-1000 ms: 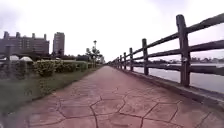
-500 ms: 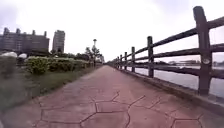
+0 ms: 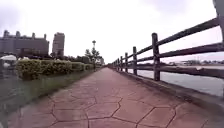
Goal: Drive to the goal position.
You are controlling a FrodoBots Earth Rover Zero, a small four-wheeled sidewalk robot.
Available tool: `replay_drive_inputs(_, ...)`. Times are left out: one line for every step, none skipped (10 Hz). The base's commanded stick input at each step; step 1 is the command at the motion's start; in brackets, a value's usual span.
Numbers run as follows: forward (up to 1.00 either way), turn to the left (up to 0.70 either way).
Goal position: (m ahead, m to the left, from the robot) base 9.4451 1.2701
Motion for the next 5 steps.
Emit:
replay_drive_inputs(1.0, 0.0)
replay_drive_inputs(1.0, 0.0)
replay_drive_inputs(1.0, 0.0)
replay_drive_inputs(1.0, 0.0)
replay_drive_inputs(1.0, 0.0)
